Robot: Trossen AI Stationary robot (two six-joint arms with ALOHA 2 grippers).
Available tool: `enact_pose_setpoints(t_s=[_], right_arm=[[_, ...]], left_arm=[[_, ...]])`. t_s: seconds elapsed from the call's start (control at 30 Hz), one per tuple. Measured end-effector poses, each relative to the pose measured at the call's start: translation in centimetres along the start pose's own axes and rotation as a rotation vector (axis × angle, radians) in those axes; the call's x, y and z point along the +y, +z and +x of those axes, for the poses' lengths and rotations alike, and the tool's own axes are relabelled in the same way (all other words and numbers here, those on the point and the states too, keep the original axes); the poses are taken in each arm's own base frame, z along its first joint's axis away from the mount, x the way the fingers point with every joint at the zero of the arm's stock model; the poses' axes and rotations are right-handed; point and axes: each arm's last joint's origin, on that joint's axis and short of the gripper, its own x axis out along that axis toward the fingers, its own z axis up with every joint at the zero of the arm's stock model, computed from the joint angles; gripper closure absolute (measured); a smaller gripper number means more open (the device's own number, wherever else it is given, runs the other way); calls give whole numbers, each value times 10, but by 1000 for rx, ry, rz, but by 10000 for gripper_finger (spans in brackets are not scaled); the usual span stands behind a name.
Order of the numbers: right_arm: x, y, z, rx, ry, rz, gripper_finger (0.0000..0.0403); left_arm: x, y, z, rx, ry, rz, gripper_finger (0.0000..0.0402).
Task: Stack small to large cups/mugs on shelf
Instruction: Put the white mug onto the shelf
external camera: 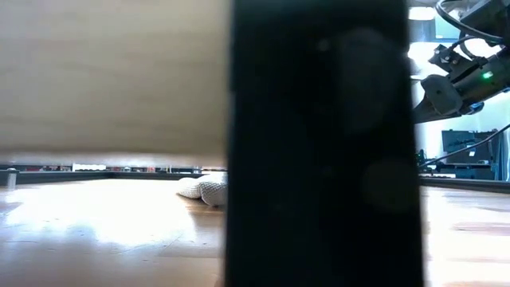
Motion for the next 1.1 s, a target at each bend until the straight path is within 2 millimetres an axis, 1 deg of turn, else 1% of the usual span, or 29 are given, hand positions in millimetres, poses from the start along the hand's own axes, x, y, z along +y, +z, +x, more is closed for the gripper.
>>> enact_pose_setpoints(t_s=[0.07,0.27,0.57,0.8,0.97,1.1], right_arm=[[0,0,0,-1,1,-7,221],[0,0,0,1,0,-10,221],[0,0,0,2,0,-11,220],[0,0,0,2,0,-11,222],[0,0,0,2,0,-11,222],[0,0,0,2,0,-11,220]], left_arm=[[0,1,8,18,-3,0,391],[-1,2,16,53,-15,10,391],[-6,2,16,40,-46,19,391],[-6,3,16,35,-37,6,391],[-6,3,16,28,-28,5,371],[-6,3,16,33,-43,6,374]])
